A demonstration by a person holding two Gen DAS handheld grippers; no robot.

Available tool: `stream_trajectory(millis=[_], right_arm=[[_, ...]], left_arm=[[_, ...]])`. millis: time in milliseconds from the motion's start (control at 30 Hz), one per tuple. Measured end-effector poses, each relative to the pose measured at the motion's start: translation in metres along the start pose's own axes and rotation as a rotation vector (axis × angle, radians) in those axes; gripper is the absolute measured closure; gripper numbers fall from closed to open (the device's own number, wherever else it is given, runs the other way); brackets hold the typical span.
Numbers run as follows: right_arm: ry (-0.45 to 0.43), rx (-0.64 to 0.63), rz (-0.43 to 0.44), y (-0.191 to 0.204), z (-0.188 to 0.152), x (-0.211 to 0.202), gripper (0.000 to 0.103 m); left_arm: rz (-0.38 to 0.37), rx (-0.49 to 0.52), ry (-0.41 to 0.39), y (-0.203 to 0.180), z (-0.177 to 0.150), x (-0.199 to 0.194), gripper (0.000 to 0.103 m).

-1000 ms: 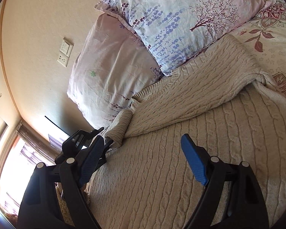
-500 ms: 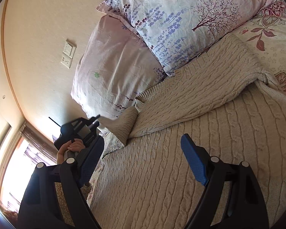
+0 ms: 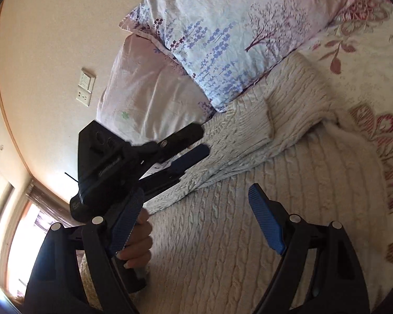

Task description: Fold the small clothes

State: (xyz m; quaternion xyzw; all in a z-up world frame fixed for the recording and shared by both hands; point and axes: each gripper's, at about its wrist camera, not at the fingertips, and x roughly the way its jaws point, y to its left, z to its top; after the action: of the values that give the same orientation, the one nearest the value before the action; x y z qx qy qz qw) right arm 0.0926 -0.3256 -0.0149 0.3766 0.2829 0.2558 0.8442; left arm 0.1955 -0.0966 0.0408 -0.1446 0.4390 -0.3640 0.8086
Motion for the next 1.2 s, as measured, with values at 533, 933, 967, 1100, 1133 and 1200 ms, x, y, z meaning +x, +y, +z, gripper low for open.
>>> stream_trajectory(millis=[533,933,967,1100,1133,1200], right_arm=[[0.25,-0.002,-0.356,-0.036,0.069,0.079,0.067],[0.01,-0.327,-0.407,0.025,0.08,0.07,0.094],[0.006,-0.348,-0.442,0.026,0.08,0.073,0.094],[0.124,-0.305,-0.569,-0.006,0.074,0.097,0.094],[0.15,-0.275,-0.572,-0.015,0.072,0.1,0.094],[0.143,-0.253,-0.55,-0.02,0.072,0.096,0.091]], left_arm=[[0.633,-0.057,-0.171,0.141,-0.058,-0.194,0.034],[0.677,-0.043,-0.079,0.156,-0.066,-0.16,0.044],[0.675,-0.047,-0.084,0.157,-0.067,-0.16,0.044],[0.667,-0.055,-0.094,0.159,-0.068,-0.161,0.044],[0.664,-0.056,-0.094,0.159,-0.069,-0.162,0.044],[0.653,-0.062,-0.099,0.159,-0.07,-0.163,0.044]])
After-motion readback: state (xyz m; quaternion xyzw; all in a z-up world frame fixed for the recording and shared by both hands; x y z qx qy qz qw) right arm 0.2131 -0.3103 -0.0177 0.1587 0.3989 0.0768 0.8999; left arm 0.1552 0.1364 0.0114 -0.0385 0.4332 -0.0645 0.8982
